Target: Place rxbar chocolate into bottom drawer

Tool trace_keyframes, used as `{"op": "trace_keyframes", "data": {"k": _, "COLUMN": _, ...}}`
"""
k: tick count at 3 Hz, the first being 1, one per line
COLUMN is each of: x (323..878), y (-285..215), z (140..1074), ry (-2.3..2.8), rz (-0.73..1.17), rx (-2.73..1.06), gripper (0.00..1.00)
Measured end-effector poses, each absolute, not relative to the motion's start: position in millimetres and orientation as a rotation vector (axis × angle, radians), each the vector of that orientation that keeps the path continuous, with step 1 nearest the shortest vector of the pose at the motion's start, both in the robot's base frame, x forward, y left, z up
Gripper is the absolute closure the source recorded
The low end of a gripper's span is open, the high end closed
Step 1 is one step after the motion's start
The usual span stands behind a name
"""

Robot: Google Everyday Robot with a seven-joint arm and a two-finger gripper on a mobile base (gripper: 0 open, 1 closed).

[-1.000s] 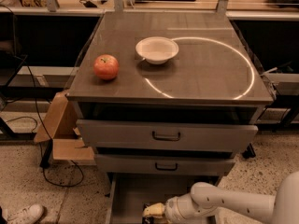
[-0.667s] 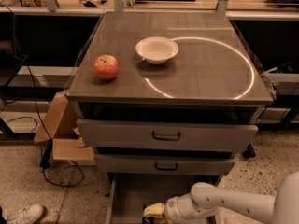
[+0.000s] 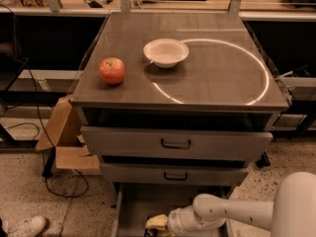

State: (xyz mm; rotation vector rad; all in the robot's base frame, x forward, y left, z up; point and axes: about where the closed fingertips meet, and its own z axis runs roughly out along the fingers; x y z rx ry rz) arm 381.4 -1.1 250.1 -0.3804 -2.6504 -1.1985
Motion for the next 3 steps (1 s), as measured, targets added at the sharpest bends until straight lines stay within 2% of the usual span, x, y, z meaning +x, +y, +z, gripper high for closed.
{"op": "trace_keyframes", "data": {"k": 3, "x": 392.2, "y": 10.3, "z": 229.1, "ry": -2.685, "rz": -1.157, "rx": -0.474, "gripper": 1.0}}
